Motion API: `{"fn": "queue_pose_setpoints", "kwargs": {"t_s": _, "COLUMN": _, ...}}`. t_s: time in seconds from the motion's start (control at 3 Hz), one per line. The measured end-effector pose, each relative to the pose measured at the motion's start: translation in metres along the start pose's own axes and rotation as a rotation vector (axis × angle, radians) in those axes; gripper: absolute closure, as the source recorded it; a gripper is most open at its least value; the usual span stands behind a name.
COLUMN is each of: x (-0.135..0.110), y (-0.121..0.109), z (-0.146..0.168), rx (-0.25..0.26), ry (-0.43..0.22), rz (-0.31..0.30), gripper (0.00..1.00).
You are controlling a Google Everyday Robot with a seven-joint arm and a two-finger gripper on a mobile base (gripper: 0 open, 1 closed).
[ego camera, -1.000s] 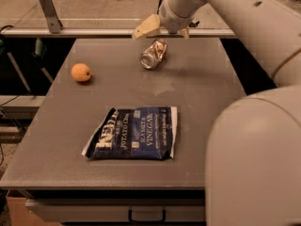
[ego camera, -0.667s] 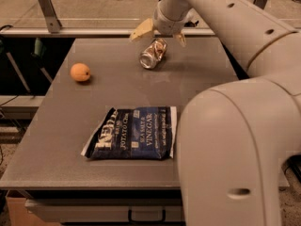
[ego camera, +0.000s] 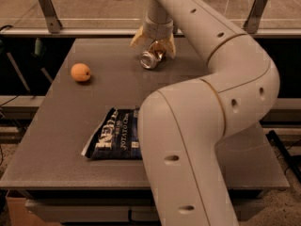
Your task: Place orange can upright
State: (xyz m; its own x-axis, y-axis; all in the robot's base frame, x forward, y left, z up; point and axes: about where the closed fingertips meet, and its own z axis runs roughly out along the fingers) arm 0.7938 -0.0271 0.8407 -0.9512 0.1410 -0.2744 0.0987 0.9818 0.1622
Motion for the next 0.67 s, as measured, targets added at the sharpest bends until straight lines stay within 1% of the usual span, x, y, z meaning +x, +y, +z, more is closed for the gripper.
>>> {"fn": "queue_pose_setpoints", "kwargs": {"t_s": 0.33, "x": 0.0047, "y": -0.0006, "z": 0.0099, "rx": 0.051, "ry": 0.045, "rz": 0.07, "gripper": 0.41}}
{"fn": "queue_pose_setpoints", "kwargs": {"t_s": 0.67, "x": 0.0039, "y": -0.0002, "z": 0.0066, "rx": 0.054, "ry": 0.047, "rz": 0.074, "gripper": 0.64}}
